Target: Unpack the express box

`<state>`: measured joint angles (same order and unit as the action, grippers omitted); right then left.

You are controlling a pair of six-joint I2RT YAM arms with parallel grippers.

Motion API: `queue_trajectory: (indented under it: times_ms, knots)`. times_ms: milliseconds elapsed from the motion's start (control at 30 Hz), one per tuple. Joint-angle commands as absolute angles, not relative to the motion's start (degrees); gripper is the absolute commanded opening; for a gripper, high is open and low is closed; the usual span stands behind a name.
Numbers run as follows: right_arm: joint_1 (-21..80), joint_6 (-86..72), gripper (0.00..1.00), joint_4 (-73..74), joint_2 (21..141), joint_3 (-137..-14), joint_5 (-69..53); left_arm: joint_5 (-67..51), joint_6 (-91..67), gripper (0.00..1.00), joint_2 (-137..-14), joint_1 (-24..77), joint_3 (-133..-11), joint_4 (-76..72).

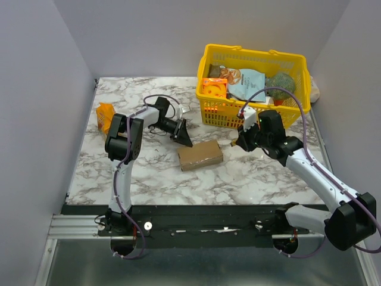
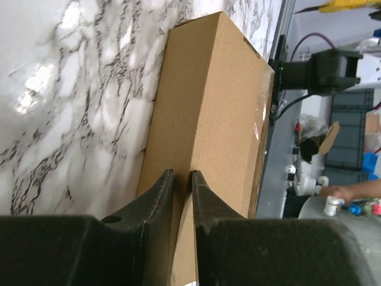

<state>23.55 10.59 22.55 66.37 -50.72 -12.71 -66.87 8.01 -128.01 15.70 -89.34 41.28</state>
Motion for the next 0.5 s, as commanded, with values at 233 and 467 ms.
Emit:
queue_trajectory:
  times_ms: [233, 467]
  knots:
    - [23.5, 11.4, 0.00, 22.5, 67.1, -54.1, -11.5, -54.0, 7.1, 0.22, -131.1, 12.8, -90.7, 39.5]
    - [23.4, 11.5, 0.00, 21.9, 68.1, -54.9, -12.6, -55.8, 7.8, 0.28, -130.3, 12.8, -90.6, 39.3]
